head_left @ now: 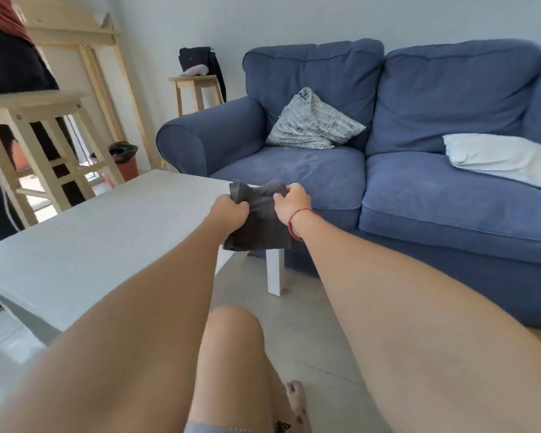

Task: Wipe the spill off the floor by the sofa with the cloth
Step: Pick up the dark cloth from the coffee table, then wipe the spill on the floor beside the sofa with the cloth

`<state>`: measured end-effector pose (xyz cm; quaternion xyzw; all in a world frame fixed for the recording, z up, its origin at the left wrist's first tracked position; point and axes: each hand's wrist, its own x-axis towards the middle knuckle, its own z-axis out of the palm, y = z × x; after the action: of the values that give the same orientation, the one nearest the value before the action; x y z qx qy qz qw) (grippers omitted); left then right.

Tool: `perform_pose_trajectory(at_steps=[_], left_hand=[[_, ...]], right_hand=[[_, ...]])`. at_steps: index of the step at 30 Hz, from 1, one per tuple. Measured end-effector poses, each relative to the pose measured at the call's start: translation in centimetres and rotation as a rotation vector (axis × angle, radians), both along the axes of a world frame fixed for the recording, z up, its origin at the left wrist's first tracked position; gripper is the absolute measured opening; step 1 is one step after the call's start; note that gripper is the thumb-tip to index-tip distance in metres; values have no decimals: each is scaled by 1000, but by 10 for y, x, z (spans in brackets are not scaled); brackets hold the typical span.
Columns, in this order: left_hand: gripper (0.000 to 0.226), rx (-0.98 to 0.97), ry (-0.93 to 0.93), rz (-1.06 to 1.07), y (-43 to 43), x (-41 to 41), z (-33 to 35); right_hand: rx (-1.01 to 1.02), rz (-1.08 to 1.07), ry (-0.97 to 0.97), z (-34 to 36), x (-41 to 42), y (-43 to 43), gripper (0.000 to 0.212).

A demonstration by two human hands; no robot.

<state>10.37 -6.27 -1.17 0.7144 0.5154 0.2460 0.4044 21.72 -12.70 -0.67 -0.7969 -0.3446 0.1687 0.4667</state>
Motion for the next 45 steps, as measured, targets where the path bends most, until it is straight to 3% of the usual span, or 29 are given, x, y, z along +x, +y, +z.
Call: perform_pose_trajectory(at_steps=[7,14,18,22,31,36,40,45], left_hand=[[41,-115,-88,-157,-45,110,-43],[46,-322,41,-236,-56,179,-134],[51,-400,108,-238,-54,196,-181],[16,-513,172,-312,-55,207,-230],[24,-606,276,-304,-40,230,-337],[17,-641,314,-265,-27,247,-390],[55,-593,380,-152,-18,248,-427],[70,-264,625,-163,5,234,-463]], right_hand=[[-119,-217,-3,-36,97,-60,42],[-259,-308,107,-127,156,-84,41],[-295,-320,158,-178,174,-82,35],[-372,-332,217,-237,187,-80,36],[-483,-355,342,-348,202,-65,32],[-477,-413,355,-398,213,-52,29],[-642,-387,196,-433,218,-49,39],[-747,-27,-144,-475,203,-45,61]])
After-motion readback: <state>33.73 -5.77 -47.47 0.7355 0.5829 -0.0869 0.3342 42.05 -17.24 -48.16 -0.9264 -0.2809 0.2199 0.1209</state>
